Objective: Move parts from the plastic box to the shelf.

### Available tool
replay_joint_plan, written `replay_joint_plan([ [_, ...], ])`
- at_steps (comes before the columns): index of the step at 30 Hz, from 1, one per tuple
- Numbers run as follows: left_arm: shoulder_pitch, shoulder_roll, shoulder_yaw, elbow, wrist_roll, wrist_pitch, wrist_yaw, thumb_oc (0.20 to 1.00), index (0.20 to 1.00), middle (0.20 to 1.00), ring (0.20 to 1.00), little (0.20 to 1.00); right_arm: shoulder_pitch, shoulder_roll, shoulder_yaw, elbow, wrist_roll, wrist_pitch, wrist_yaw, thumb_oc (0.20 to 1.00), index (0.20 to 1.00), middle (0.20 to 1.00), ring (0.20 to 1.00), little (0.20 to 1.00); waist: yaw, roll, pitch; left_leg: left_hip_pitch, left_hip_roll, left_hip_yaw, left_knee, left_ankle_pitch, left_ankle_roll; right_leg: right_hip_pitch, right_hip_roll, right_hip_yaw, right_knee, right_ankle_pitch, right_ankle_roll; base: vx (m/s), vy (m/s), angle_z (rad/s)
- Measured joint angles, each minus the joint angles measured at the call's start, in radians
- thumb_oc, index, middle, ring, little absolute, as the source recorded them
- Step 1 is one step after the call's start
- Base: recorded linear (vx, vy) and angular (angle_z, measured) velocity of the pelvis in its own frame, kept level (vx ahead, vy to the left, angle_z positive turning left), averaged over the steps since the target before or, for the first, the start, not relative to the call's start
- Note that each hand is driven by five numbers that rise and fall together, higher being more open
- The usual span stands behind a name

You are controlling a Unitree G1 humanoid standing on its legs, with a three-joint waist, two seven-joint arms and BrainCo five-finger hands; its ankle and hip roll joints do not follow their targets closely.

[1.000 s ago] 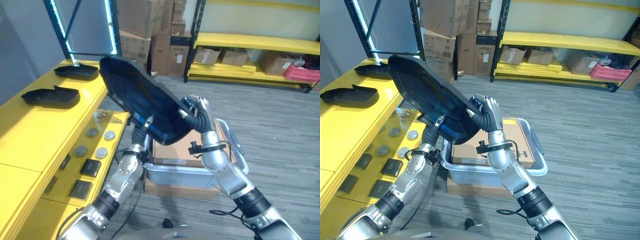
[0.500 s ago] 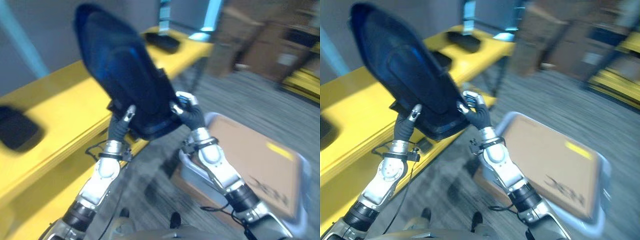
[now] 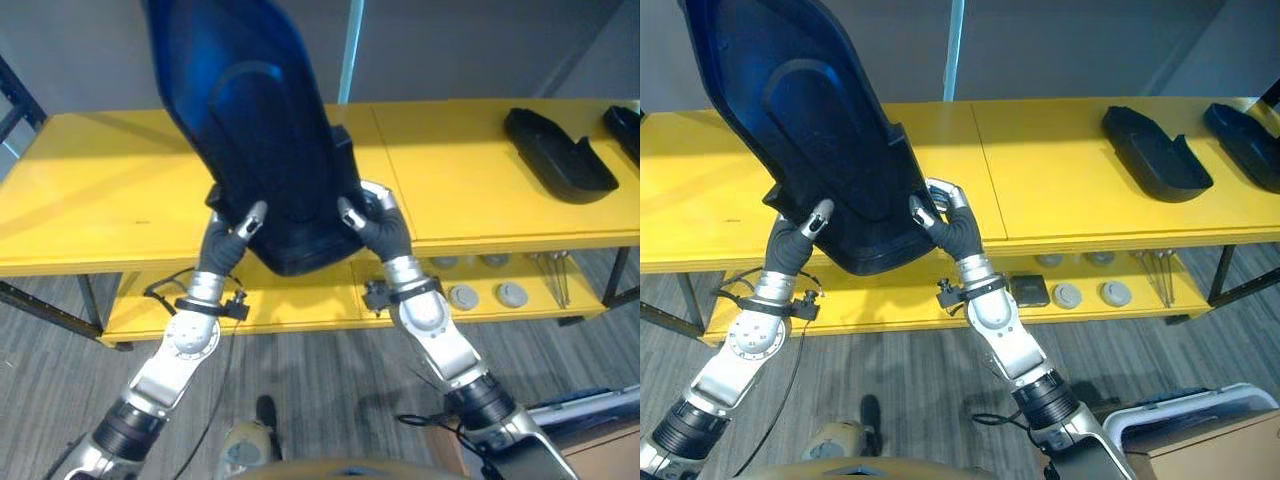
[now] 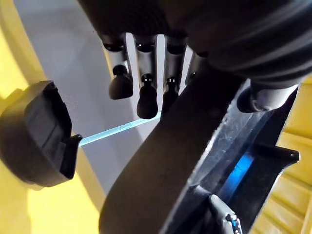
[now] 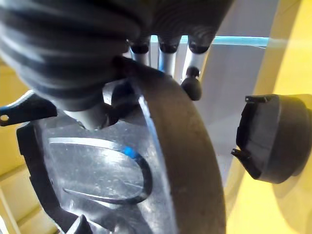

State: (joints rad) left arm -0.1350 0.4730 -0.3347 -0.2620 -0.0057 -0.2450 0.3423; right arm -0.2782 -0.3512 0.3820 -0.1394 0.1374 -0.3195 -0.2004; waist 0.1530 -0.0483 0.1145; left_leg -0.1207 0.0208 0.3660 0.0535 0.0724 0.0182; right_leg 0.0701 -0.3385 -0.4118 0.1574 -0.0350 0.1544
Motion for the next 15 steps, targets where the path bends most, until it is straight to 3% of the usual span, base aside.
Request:
replay_joint_plan([
  [4,-0.039,0.000,0.003,0.010,0.010,0.000,-0.005,0.200,0.200,0.200,0.200,0.200,0.000,0.014,-0.013,-0.001,-0.022,-0.001,-0.003,0.200,0.200,0.200,0.200,0.200,-0.028,0.004,-0.004,-0.001,-0.051,-0.010,-0.016,-0.018,0.020,-0.035,-0.053,0.056,0.078,0.018,0.012,0.07,0.187,0.09],
  [6,-0.054,-0.001,-0.007,0.024,0.009,-0.001,-0.009,0.200,0.200,0.200,0.200,0.200,0.017,0.016,-0.030,-0.006,-0.024,-0.003,-0.004,0.200,0.200,0.200,0.200,0.200,-0.055,0.010,-0.004,0.001,-0.059,-0.044,-0.046,-0.021,0.036,-0.103,-0.024,0.237,0.157,-0.006,0.038,0.14,0.182,0.32],
  [8,-0.080,-0.001,-0.039,0.060,0.007,-0.003,-0.025,0.200,0.200,0.200,0.200,0.200,0.059,0.018,-0.050,-0.007,-0.024,-0.004,-0.003,0.200,0.200,0.200,0.200,0.200,-0.058,0.012,-0.004,0.002,-0.053,-0.076,-0.076,-0.016,0.038,-0.155,0.116,0.501,0.168,-0.095,0.107,0.07,0.119,0.28],
  [9,-0.099,-0.001,-0.062,0.082,0.005,-0.003,-0.036,0.200,0.200,0.200,0.200,0.200,0.088,0.017,-0.066,-0.009,-0.024,-0.005,-0.002,0.200,0.200,0.200,0.200,0.200,-0.065,0.021,0.002,-0.003,-0.045,-0.112,-0.084,0.016,0.053,-0.193,0.233,0.573,0.173,-0.147,0.096,0.04,0.060,0.25],
  [11,-0.102,-0.002,-0.065,0.086,0.005,-0.003,-0.040,0.200,0.200,0.200,0.200,0.200,0.093,0.017,-0.070,-0.009,-0.024,-0.005,-0.002,0.200,0.200,0.200,0.200,0.200,-0.069,0.021,0.002,-0.003,-0.046,-0.119,-0.086,0.018,0.052,-0.197,0.247,0.578,0.172,-0.151,0.092,0.04,-0.008,0.50],
  [12,-0.106,-0.003,-0.080,0.075,-0.002,-0.002,-0.067,0.200,0.200,0.200,0.200,0.200,0.135,-0.004,-0.091,-0.044,-0.024,-0.010,0.007,0.200,0.200,0.200,0.200,0.200,-0.113,0.043,0.002,-0.004,-0.069,-0.168,-0.096,0.038,0.043,-0.176,0.291,0.535,0.066,-0.134,-0.034,0.07,-0.067,0.77],
  [15,-0.111,-0.002,-0.079,0.067,-0.002,-0.003,-0.083,0.200,0.200,0.200,0.200,0.200,0.139,-0.021,-0.094,-0.051,-0.023,-0.023,0.007,0.200,0.200,0.200,0.200,0.200,-0.127,0.059,-0.003,0.007,-0.068,-0.194,-0.108,0.044,0.035,-0.135,0.299,0.507,-0.003,-0.111,-0.035,0.05,-0.041,0.42],
])
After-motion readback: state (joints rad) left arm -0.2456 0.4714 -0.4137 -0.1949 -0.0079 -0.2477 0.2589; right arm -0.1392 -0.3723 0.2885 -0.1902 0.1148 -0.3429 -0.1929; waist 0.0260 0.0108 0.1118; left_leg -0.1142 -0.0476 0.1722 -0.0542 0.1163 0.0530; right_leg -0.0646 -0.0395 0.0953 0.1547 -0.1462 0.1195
